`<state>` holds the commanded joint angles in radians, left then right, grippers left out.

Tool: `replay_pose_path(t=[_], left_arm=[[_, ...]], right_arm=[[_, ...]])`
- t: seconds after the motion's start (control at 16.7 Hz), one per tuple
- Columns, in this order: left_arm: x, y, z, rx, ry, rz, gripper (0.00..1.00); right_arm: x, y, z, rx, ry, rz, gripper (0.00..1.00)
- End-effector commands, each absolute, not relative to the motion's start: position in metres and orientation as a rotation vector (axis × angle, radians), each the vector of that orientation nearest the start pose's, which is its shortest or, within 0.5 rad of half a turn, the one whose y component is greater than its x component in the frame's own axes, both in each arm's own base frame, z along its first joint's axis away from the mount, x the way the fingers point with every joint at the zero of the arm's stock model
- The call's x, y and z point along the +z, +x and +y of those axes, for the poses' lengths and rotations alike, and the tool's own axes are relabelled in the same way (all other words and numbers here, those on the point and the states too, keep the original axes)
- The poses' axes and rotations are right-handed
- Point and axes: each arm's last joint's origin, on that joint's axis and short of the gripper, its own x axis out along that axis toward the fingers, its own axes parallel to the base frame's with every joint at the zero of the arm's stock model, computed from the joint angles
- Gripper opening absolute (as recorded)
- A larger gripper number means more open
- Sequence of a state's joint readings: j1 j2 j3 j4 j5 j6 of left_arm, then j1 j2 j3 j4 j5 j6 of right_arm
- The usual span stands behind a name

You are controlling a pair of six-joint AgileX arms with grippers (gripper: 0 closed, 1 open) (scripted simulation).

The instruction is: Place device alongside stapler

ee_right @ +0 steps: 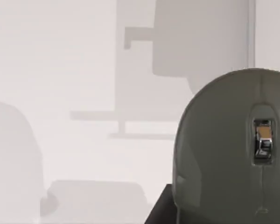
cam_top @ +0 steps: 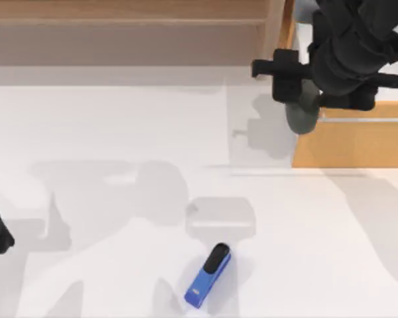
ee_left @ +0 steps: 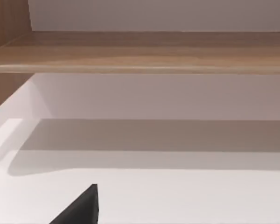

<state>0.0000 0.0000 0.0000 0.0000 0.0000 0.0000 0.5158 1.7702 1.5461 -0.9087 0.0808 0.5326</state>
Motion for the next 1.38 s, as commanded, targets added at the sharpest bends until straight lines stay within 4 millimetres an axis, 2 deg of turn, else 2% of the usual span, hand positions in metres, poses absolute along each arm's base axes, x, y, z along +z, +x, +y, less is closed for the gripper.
replay_pose_path(t=[0.3, 0.54, 0.72, 0.9, 1.38], left_arm=[[0.160, 0.106, -0.001, 0.000, 0.000, 0.000, 1.00], [0.160, 0.106, -0.001, 0.000, 0.000, 0.000, 1.00], [0.160, 0.106, -0.001, 0.000, 0.000, 0.000, 1.00], [0.160, 0.106, -0.001, 0.000, 0.000, 0.000, 1.00], [0.160, 0.106, -0.001, 0.000, 0.000, 0.000, 1.00]], right_arm=[[0.223, 0.270, 0.213, 0.086, 0.110, 1.288, 0.00], [0.183, 0.235, 0.220, 0.039, 0.065, 1.396, 0.00], [0.163, 0.217, 0.219, 0.006, 0.033, 1.449, 0.00], [0.156, 0.211, 0.219, -0.007, 0.020, 1.467, 0.00], [0.157, 0.212, 0.219, -0.006, 0.029, 1.462, 0.00]])
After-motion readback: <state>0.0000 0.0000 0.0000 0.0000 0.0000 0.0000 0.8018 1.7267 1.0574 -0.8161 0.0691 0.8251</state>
